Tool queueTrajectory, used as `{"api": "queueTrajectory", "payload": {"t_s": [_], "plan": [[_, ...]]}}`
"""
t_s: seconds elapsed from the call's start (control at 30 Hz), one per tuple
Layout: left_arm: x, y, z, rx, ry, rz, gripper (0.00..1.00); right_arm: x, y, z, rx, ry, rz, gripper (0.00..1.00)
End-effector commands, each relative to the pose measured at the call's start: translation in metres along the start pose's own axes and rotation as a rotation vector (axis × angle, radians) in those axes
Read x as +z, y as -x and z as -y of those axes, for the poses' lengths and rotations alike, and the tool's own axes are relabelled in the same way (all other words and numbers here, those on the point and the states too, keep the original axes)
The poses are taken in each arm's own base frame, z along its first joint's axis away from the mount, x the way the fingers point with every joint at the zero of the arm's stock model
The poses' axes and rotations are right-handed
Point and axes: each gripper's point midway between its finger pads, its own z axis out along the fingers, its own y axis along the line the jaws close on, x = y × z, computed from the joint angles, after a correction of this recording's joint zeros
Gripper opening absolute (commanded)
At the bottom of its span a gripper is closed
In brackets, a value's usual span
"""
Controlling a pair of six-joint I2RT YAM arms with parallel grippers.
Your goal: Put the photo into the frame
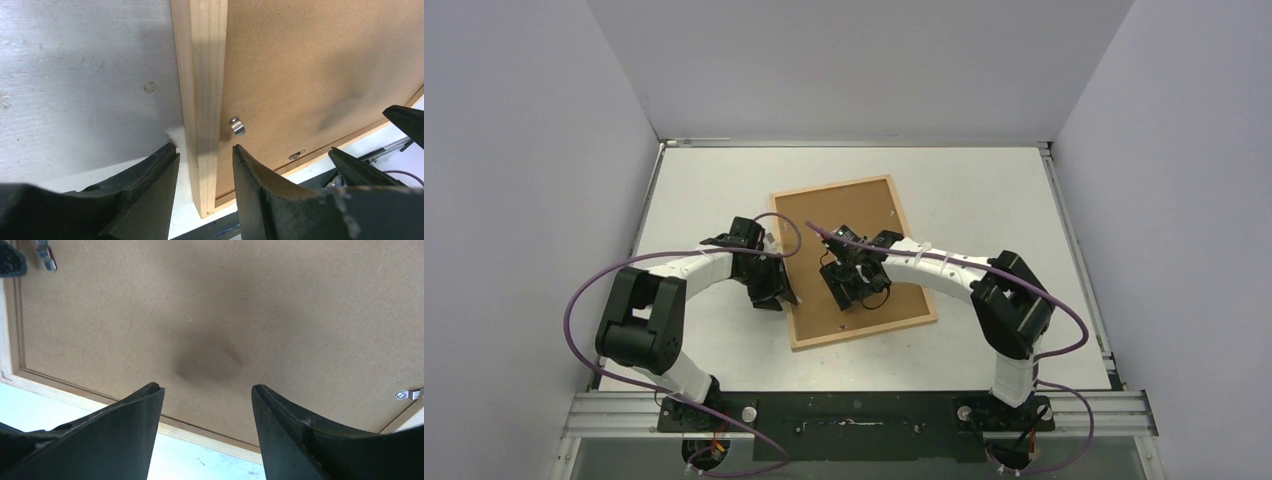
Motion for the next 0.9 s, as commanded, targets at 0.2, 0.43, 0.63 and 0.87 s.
{"api": "queueTrajectory", "payload": {"t_s": [0.2, 0.43, 0.63, 0.87], "plan": [[0.008, 0.004, -0.008, -0.018, 0.034, 0.008, 0.36, 0.005, 0.001, -0.003, -0.137, -0.122, 0.03, 0.68], [0.01, 0.003, -0.007, -0.027, 0.03, 0.004, 0.31, 0.011, -0.012, -0.012, -0.173, -0.132, 0.015, 0.71], [0.011, 0.003, -0.007, -0.029, 0.024, 0.004, 0.28, 0.014, -0.02, -0.018, -0.222, -0.144, -0.007, 0.71], [0.011, 0.009, -0.005, -0.024, 0.027, 0.014, 0.27, 0.012, -0.042, -0.016, -0.291, -0.145, -0.055, 0.7]]}}
